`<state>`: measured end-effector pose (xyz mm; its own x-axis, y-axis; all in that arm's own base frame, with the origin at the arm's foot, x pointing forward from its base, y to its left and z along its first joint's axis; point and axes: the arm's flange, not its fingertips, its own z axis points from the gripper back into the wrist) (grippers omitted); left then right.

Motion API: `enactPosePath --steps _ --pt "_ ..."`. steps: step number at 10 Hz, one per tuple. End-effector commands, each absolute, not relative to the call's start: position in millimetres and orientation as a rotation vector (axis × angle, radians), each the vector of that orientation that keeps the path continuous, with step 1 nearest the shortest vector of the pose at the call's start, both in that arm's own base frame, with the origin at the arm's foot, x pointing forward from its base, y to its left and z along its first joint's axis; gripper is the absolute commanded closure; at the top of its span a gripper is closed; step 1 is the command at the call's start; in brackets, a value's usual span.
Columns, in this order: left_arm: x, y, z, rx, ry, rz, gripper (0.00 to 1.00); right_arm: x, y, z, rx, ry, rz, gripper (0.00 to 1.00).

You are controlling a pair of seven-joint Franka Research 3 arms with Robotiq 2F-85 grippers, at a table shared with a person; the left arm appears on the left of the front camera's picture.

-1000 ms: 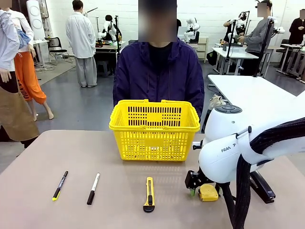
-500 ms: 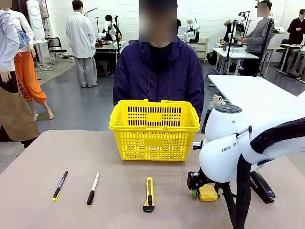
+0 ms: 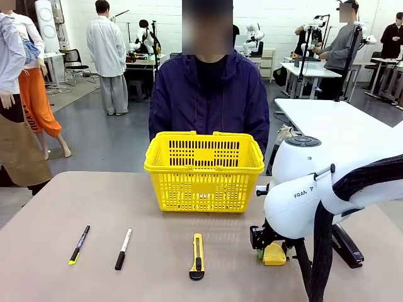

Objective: Place the items the person wants into the basket.
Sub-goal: Pick up the item the person points to and place it in the Market Basket.

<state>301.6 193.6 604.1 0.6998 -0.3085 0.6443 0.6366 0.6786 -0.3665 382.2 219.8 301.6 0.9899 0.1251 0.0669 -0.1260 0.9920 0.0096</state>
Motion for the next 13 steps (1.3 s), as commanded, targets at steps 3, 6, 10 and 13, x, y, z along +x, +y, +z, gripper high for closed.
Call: enactPosePath --steps 3,6,10,13 --pt "300.8 194.3 604.4 -0.626 -0.587 -0.574 0.0 352.7 228.5 353.5 -0.068 -0.028 0.142 1.0" --pt "300.8 194.3 604.4 -0.626 -0.587 -0.574 0.0 322.3 231.2 475.7 -0.138 -0.077 0.134 1.0" --pt "300.8 194.3 604.4 -0.626 -0.587 -0.574 0.0 320.6 250.8 592.6 -0.141 -0.28 0.189 1.0" --pt "300.8 194.3 604.4 -0.626 -0.587 -0.574 0.0 428.2 290.1 604.9 -0.083 -0.371 0.267 1.0"
